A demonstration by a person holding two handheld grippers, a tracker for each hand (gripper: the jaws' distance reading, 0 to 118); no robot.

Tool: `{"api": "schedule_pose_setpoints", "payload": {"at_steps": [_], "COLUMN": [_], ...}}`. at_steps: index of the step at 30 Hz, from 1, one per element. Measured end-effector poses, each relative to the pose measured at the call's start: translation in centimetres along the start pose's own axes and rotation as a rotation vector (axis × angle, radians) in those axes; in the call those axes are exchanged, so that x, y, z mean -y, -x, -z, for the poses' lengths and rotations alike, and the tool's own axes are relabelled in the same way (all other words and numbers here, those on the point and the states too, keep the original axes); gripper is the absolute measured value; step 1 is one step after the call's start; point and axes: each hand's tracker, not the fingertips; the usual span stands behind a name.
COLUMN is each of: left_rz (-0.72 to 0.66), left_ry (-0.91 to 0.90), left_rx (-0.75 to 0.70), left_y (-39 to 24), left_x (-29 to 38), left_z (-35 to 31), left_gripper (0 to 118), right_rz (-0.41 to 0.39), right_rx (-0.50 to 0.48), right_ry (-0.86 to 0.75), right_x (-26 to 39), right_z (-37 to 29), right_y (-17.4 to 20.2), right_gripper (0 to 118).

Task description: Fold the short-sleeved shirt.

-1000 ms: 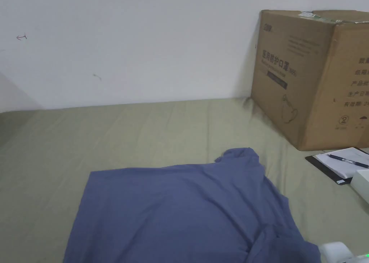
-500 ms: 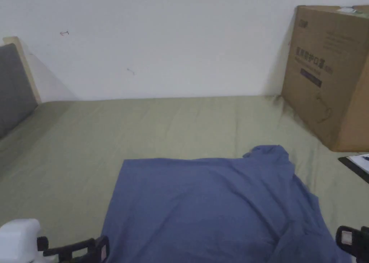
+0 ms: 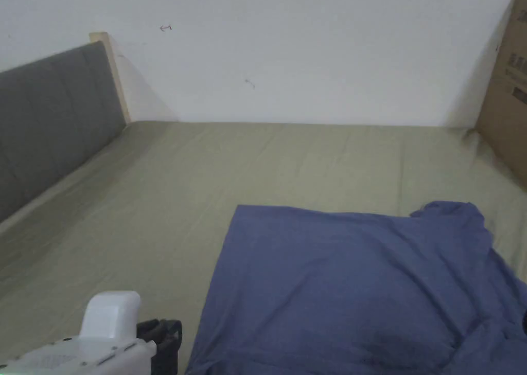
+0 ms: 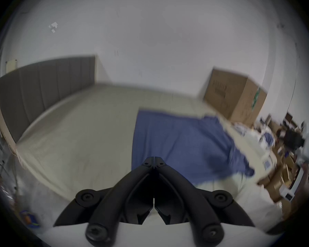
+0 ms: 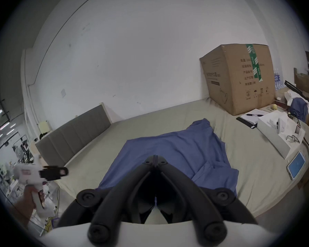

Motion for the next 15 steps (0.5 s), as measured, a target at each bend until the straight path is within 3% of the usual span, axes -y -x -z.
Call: {"api": "schedule_pose_setpoints", "payload": {"at_steps": [3,4,5,6,7,8,14,15], "left_rz": [0.049,0.061,0.073,0.069,0.090,0.109,0.178,0.204], "left_ry": [0.256,0.287,0.299,0.279,0.270,0.262,0.288,0.247], "left_rx": [-0.033,-0.048,-0.068,-0.060,-0.048,-0.044,-0.109,-0.109], "left_y": [1.2,1.5,1.6,1.8,2.0,2.0,1.8,1.8], "left_x": [0.2,0.6,1.0,1.4,2.0,2.5,3.7,3.8], "left_z": [5.2,6.7,7.6,8.4,9.3,10.1,12.4,12.1], "left_gripper": [0,12,46,89,111,117,111,99], "right_rz": [0.002,0.002,0.003,0.006,0.012,0.019,0.048,0.048], "right_rx": [-0.019,-0.017,-0.016,-0.017,-0.020,-0.022,0.013,0.020], "right_ry": [0.048,0.068,0.083,0.097,0.110,0.120,0.182,0.189], "right_x": [0.8,1.2,1.4,1.7,2.1,2.3,4.0,4.2], "right_z": [0.5,0.7,0.8,0.9,1.0,1.0,1.2,1.2], "right_y": [0.2,0.2,0.3,0.3,0.2,0.1,-0.6,-0.7], "right_gripper": [0,0,0,0,0,0,0,0]}}
